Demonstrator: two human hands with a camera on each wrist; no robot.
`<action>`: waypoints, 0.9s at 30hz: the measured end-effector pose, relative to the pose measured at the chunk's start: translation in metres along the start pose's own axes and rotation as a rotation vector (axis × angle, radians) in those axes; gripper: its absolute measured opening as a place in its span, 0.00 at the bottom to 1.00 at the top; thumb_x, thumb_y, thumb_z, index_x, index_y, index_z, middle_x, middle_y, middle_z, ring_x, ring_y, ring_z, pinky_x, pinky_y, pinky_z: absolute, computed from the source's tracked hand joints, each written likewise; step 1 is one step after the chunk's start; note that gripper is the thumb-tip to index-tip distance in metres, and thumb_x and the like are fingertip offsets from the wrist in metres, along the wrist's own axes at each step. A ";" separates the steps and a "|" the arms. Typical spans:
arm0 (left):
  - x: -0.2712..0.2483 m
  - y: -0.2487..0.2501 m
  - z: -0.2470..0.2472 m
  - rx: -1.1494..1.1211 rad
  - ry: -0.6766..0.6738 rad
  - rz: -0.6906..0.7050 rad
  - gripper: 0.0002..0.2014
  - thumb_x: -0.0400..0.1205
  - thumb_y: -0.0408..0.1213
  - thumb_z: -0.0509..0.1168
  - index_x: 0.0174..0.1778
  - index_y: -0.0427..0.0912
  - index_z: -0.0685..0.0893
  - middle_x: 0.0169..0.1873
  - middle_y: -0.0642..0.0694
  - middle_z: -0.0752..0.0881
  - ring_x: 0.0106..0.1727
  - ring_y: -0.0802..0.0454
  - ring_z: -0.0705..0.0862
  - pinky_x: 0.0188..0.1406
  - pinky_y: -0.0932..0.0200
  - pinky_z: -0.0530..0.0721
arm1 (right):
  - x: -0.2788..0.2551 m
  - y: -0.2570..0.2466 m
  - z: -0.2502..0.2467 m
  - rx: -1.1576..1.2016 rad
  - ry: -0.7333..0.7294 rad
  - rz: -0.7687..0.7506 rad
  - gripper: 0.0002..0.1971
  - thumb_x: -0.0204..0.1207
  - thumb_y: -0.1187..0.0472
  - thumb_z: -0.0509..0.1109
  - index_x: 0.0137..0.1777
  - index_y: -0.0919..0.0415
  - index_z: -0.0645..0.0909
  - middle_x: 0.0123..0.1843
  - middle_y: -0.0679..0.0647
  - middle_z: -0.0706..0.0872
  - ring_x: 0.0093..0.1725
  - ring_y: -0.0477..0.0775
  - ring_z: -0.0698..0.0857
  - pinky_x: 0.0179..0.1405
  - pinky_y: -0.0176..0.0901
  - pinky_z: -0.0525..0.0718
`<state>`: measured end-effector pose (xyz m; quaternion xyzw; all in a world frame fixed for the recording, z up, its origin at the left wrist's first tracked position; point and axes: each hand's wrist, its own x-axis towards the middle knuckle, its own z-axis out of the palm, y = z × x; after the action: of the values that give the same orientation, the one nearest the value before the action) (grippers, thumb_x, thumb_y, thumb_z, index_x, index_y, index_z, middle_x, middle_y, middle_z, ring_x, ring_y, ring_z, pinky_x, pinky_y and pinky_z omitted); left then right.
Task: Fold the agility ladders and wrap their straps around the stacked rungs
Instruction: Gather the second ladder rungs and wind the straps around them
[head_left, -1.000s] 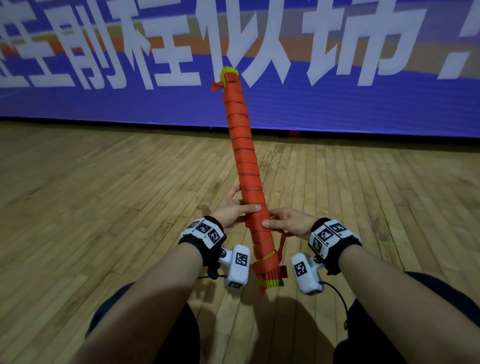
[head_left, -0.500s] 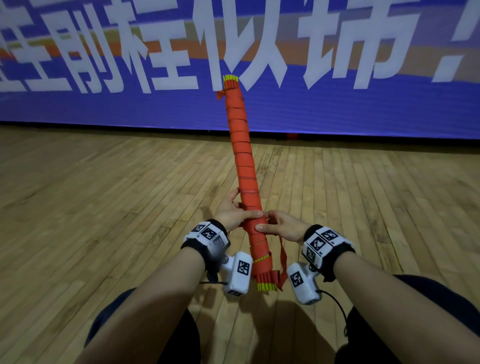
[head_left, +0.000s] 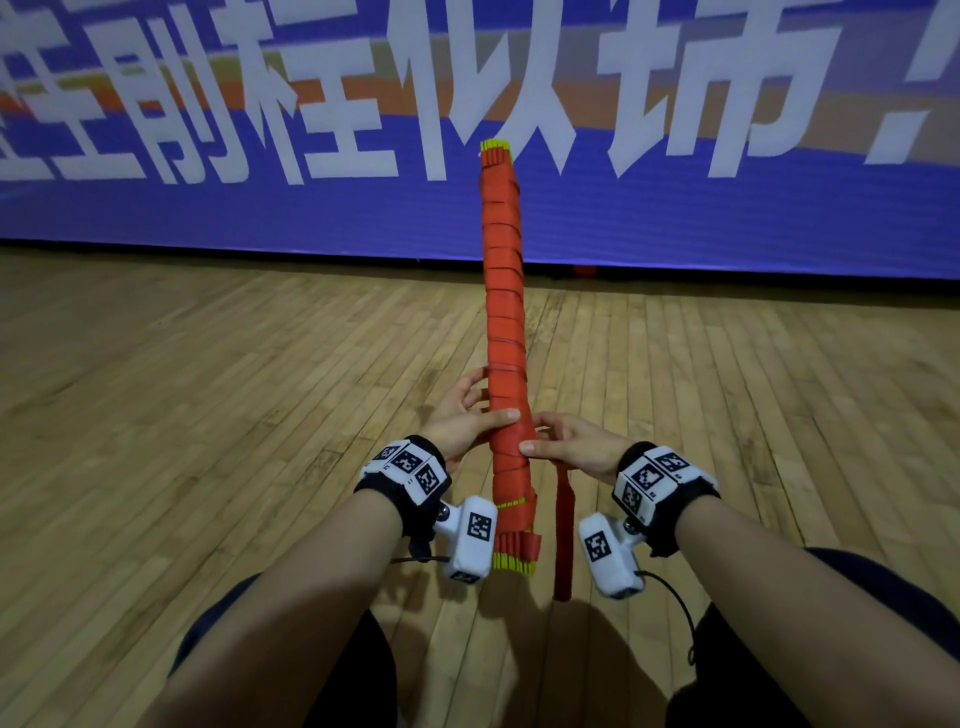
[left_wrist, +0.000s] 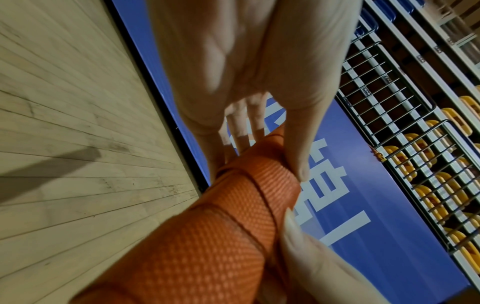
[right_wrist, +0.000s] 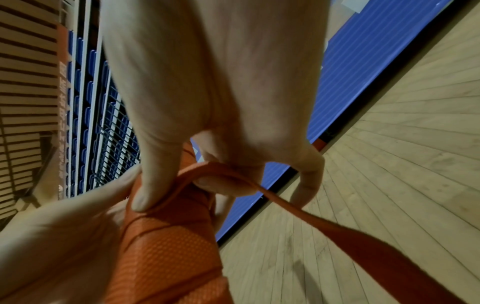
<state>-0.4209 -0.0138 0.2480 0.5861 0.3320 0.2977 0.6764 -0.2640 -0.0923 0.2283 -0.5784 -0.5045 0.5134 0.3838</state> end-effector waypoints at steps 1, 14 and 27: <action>0.000 0.000 0.000 -0.004 -0.001 0.002 0.38 0.74 0.21 0.71 0.79 0.42 0.63 0.60 0.44 0.82 0.59 0.45 0.83 0.57 0.48 0.84 | 0.000 0.001 0.001 0.003 0.003 -0.012 0.11 0.78 0.67 0.68 0.59 0.61 0.74 0.52 0.60 0.83 0.55 0.59 0.79 0.57 0.48 0.73; -0.002 0.002 0.008 0.147 -0.050 0.045 0.37 0.74 0.21 0.72 0.76 0.43 0.63 0.66 0.40 0.79 0.61 0.47 0.83 0.56 0.52 0.85 | -0.003 0.003 -0.001 -0.039 0.070 -0.027 0.19 0.76 0.64 0.72 0.60 0.57 0.66 0.55 0.61 0.84 0.55 0.57 0.84 0.61 0.50 0.82; -0.007 -0.001 0.003 0.088 -0.021 -0.036 0.36 0.74 0.23 0.73 0.71 0.55 0.67 0.66 0.47 0.80 0.64 0.44 0.82 0.59 0.36 0.84 | 0.002 0.005 -0.010 -0.197 0.041 0.018 0.11 0.80 0.60 0.68 0.60 0.63 0.77 0.41 0.48 0.82 0.33 0.38 0.78 0.31 0.26 0.72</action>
<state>-0.4224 -0.0217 0.2475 0.6124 0.3482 0.2645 0.6586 -0.2532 -0.0902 0.2247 -0.6283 -0.5393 0.4528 0.3307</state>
